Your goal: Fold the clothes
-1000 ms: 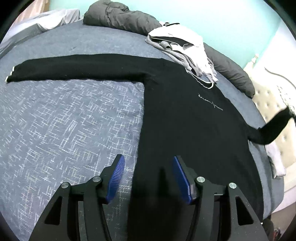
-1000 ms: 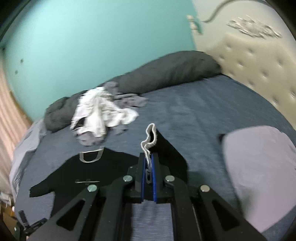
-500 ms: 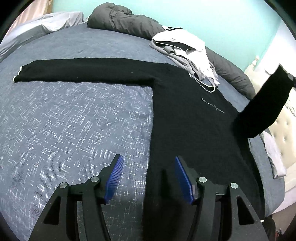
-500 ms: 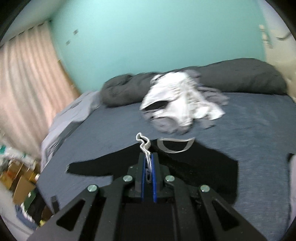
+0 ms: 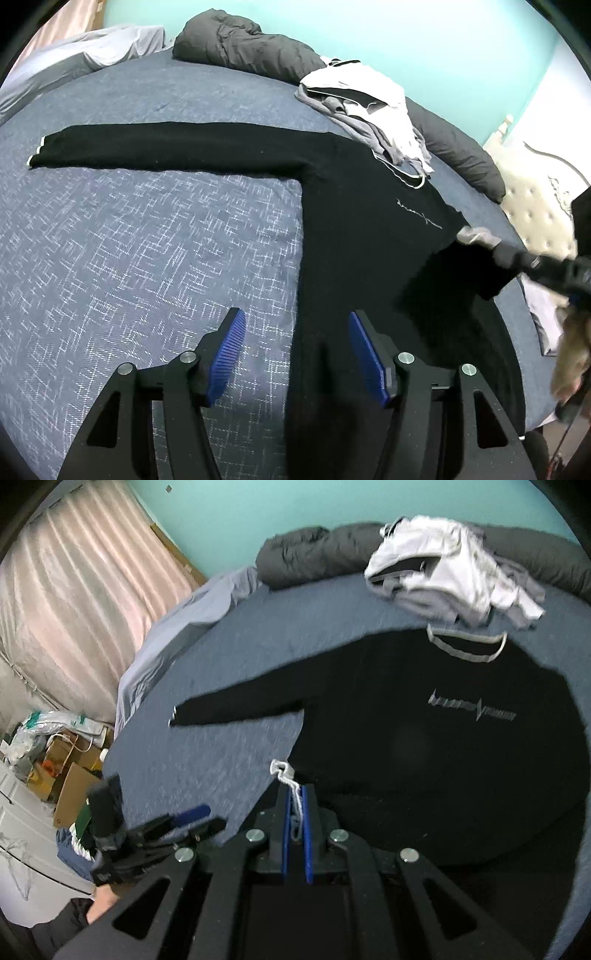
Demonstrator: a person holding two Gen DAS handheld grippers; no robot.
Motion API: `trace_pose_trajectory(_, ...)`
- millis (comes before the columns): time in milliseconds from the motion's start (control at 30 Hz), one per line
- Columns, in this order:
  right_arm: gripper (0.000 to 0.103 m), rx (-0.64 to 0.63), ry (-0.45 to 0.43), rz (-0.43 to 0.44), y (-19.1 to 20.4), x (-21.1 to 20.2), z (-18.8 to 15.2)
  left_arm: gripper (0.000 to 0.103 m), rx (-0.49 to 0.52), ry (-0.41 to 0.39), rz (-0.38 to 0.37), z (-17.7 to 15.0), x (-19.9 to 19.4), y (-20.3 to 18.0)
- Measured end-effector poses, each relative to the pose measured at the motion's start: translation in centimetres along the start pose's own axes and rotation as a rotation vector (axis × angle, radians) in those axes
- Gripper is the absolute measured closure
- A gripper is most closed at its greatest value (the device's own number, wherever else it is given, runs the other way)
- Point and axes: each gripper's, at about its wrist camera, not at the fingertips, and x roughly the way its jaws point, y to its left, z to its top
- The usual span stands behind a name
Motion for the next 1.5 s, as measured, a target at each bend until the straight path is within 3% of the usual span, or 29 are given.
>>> trace_pose_trajectory(333, 0.093, 0.024, 0.08, 0.018, -0.4, 4.3, -2.9, 0.037, 0.028, 0.009, -0.002, -0.1, 0.5, -0.8)
trace_pose_trajectory(400, 0.079, 0.001, 0.094, 0.006, -0.1, 4.4, -3.0, 0.037, 0.037, 0.014, -0.019, -0.1, 0.6, -1.2)
trace_pose_trajectory(567, 0.066, 0.007, 0.039, -0.026, -1.7, 1.6, -2.5, 0.037, 0.098, 0.022, -0.064, -0.3, 0.8, -3.1)
trace_pose_trajectory(667, 0.05, 0.081, -0.022, -0.07, -4.4, -1.0, -2.7, 0.037, 0.141, 0.045, -0.087, -0.3, 1.5, -4.7)
trace_pose_trajectory(833, 0.046, 0.214, -0.108, -0.13, -9.0, -4.4, -5.4, 0.037, 0.205, 0.082, -0.108, -0.2, 3.1, -7.4)
trace_pose_trajectory(967, 0.044, 0.292, -0.123, -0.166, -11.3, -5.2, -7.8, 0.038, 0.234, 0.126, -0.119, -0.4, 4.9, -9.0)
trace_pose_trajectory(1233, 0.043, 0.437, -0.186, -0.124, -14.3, -5.8, -11.0, 0.064, 0.244, 0.221, -0.113, -1.4, 8.2, -9.7)
trace_pose_trajectory(1267, 0.043, 0.448, -0.198, -0.116, -14.5, -5.8, -11.3, 0.065, 0.241, 0.226, -0.112, -1.5, 8.3, -9.6)
trace_pose_trajectory(1333, 0.043, 0.463, -0.216, -0.106, -14.8, -5.8, -11.8, 0.078, 0.239, 0.235, -0.109, -1.6, 8.6, -9.4)
trace_pose_trajectory(1500, 0.043, 0.481, -0.232, -0.096, -15.1, -5.3, -12.9, 0.093, 0.225, 0.227, -0.123, -1.6, 8.2, -9.4)
